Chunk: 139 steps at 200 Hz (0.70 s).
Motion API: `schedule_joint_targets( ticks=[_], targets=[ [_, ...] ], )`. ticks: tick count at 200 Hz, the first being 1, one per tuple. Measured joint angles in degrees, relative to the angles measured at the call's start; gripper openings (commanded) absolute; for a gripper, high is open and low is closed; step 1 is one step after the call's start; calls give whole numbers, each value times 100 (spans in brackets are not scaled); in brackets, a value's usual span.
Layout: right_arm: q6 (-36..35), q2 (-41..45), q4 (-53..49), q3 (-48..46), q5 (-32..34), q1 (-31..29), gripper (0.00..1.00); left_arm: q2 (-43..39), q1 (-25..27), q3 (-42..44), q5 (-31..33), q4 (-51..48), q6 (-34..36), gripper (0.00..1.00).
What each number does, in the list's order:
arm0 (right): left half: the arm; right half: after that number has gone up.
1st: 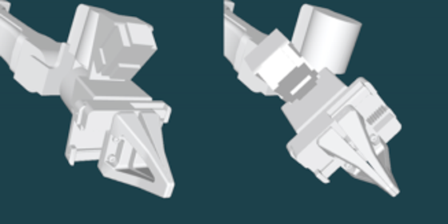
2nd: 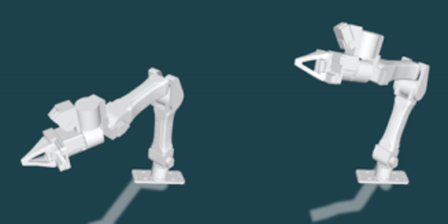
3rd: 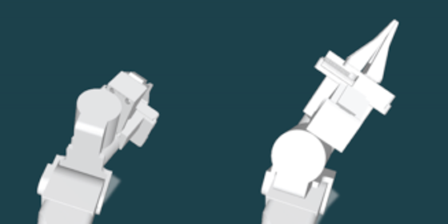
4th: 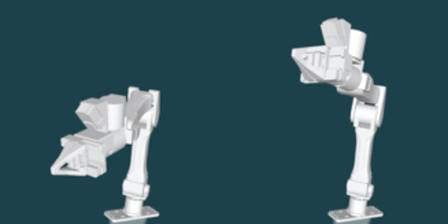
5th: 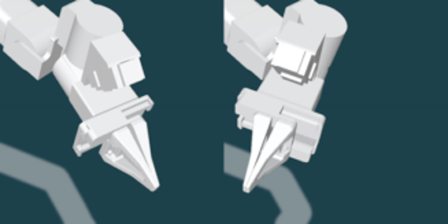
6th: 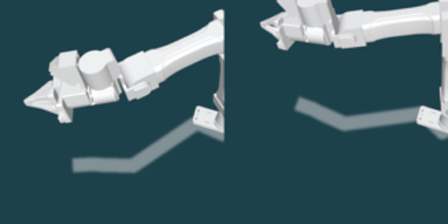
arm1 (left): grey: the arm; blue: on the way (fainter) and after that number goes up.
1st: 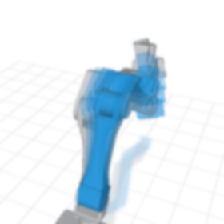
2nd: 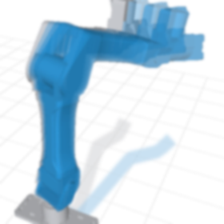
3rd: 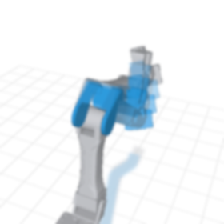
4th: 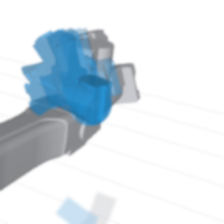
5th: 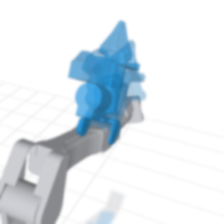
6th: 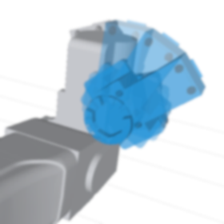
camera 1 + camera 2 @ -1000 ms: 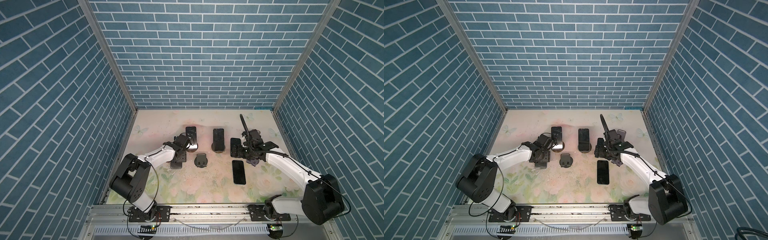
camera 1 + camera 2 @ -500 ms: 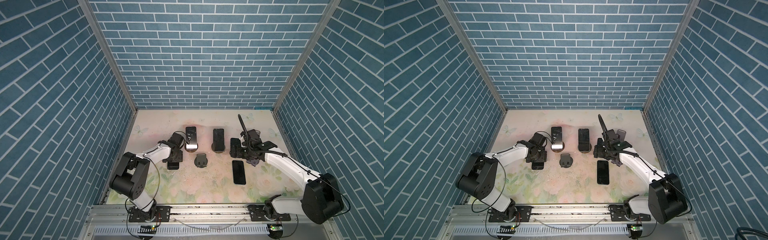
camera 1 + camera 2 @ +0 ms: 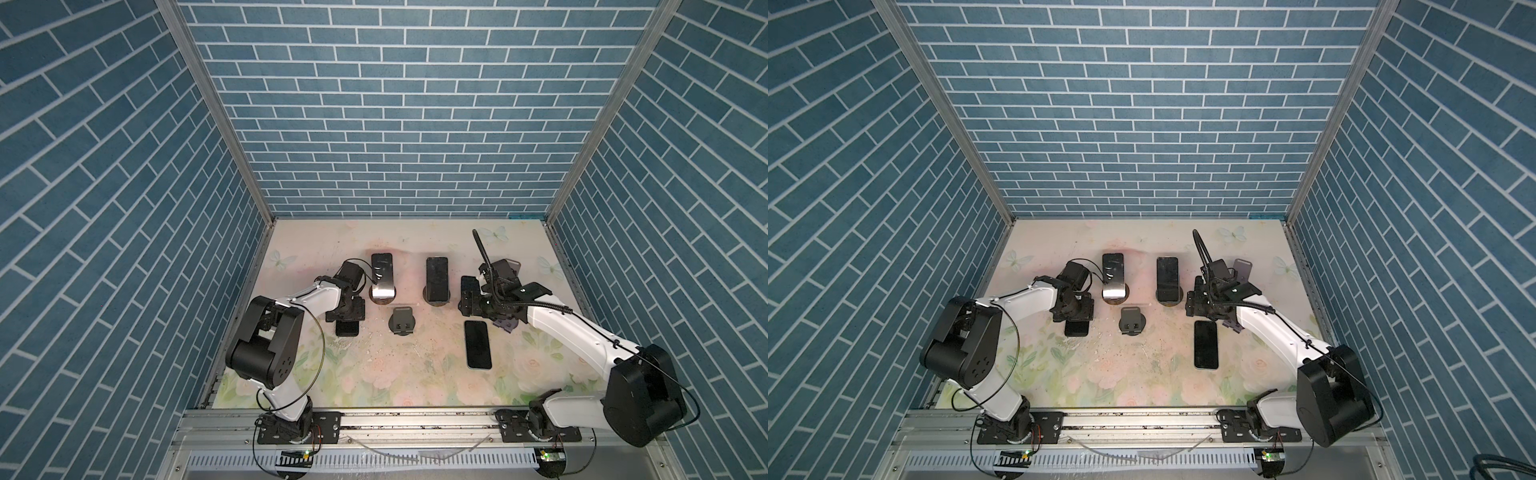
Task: Remove the phone from the phone stand
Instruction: 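Carry the black phone nearer the robot and lower it onto the table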
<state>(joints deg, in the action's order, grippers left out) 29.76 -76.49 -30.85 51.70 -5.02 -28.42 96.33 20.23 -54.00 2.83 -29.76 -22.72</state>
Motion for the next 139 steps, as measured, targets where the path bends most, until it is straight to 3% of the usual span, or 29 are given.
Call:
schedule_joint_targets(
  ticks=[31, 139],
  targets=[
    [0, -13, 2, 0, 24, -9, 84, -2, -2, -2, 20, -20, 20, 81],
    [0, -15, 7, 0, 37, -57, 84, -24, -7, -2, 107, -76, 28, 84]
  ],
)
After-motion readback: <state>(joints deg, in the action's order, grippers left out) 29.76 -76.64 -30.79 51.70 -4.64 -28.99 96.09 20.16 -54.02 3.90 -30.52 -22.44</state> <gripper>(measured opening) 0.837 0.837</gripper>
